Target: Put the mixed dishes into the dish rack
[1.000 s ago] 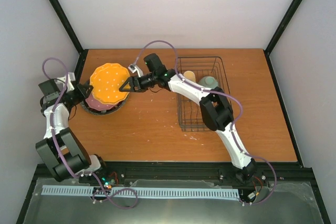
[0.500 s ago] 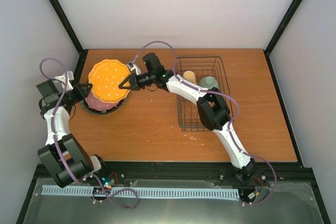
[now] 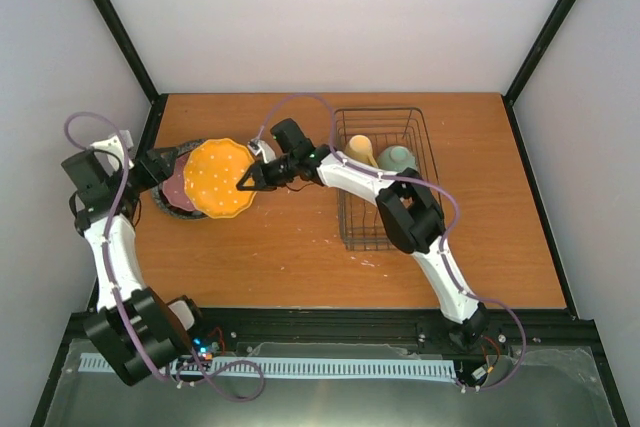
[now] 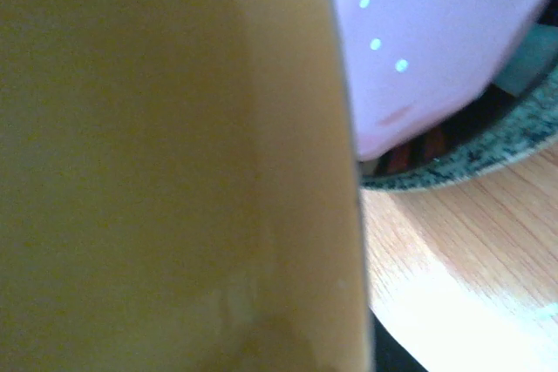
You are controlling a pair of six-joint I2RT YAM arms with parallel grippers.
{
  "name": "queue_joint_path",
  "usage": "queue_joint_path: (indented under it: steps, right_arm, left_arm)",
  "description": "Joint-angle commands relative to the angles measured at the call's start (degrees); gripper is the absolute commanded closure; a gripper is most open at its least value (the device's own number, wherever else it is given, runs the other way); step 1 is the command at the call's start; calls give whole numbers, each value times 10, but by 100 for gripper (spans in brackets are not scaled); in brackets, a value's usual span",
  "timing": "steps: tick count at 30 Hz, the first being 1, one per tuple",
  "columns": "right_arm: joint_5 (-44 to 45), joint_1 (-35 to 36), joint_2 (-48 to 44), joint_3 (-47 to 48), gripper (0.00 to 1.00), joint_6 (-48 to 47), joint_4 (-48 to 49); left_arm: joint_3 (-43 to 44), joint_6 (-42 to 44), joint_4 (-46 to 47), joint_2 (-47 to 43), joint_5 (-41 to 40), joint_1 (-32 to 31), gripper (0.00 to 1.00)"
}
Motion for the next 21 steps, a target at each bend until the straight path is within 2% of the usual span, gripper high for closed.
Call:
queue_joint_path:
  steps: [1, 2, 8, 14, 17, 21]
  right_arm:
    - [31, 2, -103, -8, 97, -44, 36]
    - [45, 2, -115, -13, 97, -53, 30]
    - [202, 3, -214, -16, 97, -123, -77]
    - [495, 27, -363, -79, 97, -159, -159]
    - [661, 67, -432, -102, 97, -180, -199]
    - [845, 126, -485, -92, 97, -130, -283]
  left_arm:
    - [11, -22, 53, -76, -63, -3, 3]
    - [7, -28, 62, -98, -82, -3, 1]
    - [14, -31, 56, -181, -191, -3, 0]
    - [15, -23, 39, -210, -224, -7, 0]
    - [21, -16, 35, -217, -240, -23, 0]
    - [33, -13, 40, -227, -246, -33, 0]
